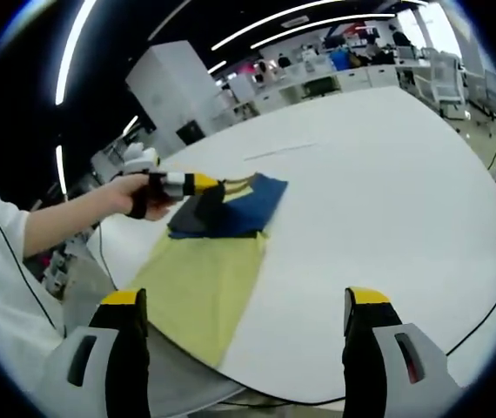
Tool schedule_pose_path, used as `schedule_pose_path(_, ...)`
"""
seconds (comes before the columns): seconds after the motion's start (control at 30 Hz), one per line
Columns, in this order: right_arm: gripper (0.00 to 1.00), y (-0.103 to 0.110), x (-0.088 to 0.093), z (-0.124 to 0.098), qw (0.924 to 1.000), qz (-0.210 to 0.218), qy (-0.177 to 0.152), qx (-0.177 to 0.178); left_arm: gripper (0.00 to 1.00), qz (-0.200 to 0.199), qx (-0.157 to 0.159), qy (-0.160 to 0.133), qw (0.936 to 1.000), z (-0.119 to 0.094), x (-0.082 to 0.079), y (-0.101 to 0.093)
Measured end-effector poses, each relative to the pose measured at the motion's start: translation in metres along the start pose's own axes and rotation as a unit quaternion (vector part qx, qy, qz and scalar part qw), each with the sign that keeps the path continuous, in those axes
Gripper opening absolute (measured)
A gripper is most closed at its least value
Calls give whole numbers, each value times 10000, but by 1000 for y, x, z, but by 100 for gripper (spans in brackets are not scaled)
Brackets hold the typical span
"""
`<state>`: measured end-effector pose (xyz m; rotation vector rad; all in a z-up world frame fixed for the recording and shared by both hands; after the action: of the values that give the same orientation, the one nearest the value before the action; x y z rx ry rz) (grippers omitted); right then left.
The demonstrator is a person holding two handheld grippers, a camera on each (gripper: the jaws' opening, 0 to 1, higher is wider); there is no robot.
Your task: Fold the garment on the visible template until the final outline fits inside the template.
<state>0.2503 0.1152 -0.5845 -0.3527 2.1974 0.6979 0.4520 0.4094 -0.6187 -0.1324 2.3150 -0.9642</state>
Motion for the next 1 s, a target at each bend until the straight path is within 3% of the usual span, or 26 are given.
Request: schedule_pose_path(1.0,93,-23,11,0,9995,305,-7,-8,0,-167,-297,318,9989,59,31,9)
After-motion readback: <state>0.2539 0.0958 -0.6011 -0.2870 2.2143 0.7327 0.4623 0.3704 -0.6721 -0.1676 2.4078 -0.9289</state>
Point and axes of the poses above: the point that each gripper's makers call its tool centre point, and the gripper's own axes: z roughly forward along the fingers, y roughly to its left, x roughly out of its underside, the point moved 10 cm from there along -z, roughly backward along the fingers, and after that the axes turned 5 degrees about -z, right-handed, at the moved point
